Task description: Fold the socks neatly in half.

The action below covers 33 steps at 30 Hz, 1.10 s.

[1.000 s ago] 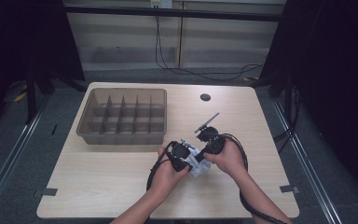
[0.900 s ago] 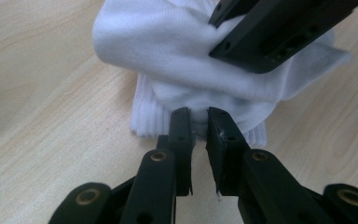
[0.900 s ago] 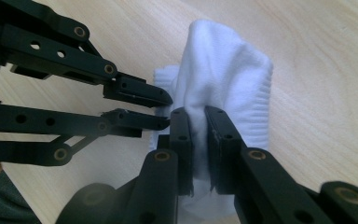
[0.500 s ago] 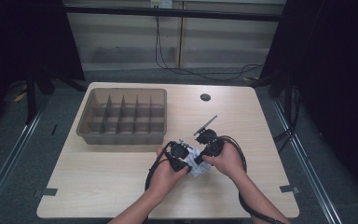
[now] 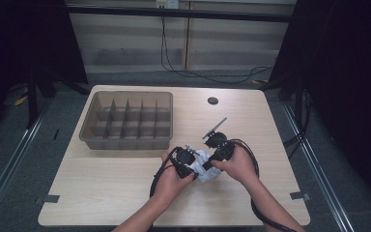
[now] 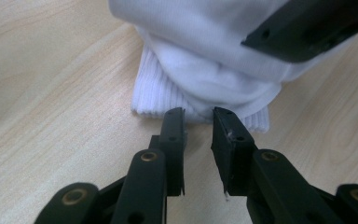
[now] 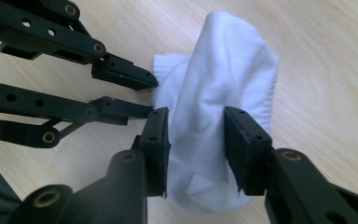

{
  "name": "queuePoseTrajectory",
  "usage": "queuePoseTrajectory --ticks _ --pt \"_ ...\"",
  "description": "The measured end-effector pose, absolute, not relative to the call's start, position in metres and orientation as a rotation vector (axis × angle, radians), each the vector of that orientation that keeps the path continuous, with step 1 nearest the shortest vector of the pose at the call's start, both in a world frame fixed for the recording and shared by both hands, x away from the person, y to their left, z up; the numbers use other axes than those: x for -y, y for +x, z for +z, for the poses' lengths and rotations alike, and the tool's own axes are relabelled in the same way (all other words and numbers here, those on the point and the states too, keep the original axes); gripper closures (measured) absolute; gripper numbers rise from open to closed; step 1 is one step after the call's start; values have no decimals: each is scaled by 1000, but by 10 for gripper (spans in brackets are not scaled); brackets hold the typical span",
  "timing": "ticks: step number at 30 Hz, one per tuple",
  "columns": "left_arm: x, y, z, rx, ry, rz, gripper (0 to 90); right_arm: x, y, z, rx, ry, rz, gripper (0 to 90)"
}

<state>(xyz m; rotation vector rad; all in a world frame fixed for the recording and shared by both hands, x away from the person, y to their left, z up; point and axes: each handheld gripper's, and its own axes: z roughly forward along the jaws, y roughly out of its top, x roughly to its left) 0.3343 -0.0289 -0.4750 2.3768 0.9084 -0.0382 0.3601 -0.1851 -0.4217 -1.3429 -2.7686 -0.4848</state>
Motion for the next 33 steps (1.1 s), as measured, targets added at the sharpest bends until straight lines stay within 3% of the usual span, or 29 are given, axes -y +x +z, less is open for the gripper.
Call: queuePoseTrajectory --ticks 10,22,33 --pt "29 335 -476 -916 2373 -47 739 199 369 -408 2751 -1418 -518 606" --pt "29 337 -479 -925 2375 -48 744 199 371 -419 2723 -1414 -475 844" --pt "29 337 -480 -948 2358 -48 753 179 361 -419 2707 -1322 -526 846"
